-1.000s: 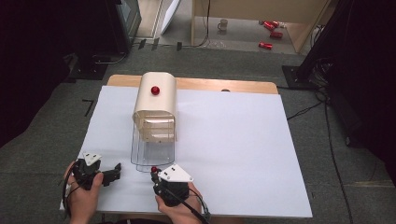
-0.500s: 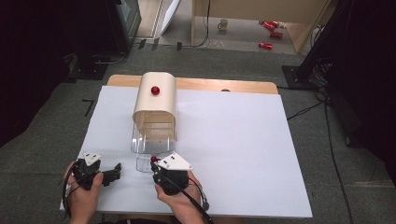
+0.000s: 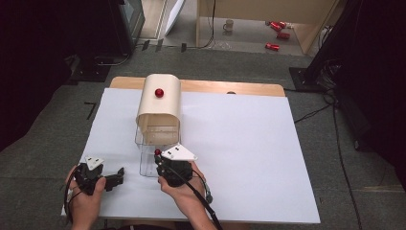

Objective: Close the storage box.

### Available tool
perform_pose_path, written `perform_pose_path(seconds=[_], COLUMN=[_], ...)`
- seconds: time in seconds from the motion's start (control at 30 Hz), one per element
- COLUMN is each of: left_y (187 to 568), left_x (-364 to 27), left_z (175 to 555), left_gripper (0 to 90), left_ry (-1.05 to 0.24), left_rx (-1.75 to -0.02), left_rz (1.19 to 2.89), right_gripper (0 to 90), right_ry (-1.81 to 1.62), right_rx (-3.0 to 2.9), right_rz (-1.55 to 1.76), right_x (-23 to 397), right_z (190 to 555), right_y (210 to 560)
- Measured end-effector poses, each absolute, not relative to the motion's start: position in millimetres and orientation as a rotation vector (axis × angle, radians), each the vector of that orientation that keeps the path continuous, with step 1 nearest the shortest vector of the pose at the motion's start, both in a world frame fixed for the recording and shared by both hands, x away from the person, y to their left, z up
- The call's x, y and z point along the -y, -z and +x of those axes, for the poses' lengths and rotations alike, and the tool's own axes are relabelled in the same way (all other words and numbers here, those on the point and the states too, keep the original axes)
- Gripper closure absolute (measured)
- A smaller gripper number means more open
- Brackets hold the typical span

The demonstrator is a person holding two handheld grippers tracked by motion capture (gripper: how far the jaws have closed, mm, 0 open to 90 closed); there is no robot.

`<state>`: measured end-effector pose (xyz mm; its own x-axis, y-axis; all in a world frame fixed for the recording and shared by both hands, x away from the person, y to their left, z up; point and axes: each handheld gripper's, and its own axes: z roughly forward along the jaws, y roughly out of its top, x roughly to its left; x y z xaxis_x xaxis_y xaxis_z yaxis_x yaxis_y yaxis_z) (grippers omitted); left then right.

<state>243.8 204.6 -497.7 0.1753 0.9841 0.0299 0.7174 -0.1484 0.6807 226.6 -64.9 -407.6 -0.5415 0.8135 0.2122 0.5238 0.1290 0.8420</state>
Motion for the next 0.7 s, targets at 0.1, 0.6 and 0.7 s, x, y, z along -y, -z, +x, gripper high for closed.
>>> perform_pose_path(seconds=[0.1,0.6,0.7], left_y=[497.7,497.6,497.6], left_x=[-204.6,-204.5,-204.6], left_z=[243.8,244.0,244.1], left_gripper=[0.0,0.0,0.0], left_ry=[-0.662,-0.659,-0.661], left_rx=[-1.598,-1.599,-1.598], left_rz=[1.93,1.931,1.931], right_gripper=[80.1,80.3,80.2], right_ry=[-1.375,-1.328,-1.326], right_rx=[-2.111,-2.094,-2.088], right_rz=[1.31,1.325,1.33], right_x=[64.3,60.3,59.9], right_z=[231.6,260.8,266.6], right_y=[407.7,404.4,403.7])
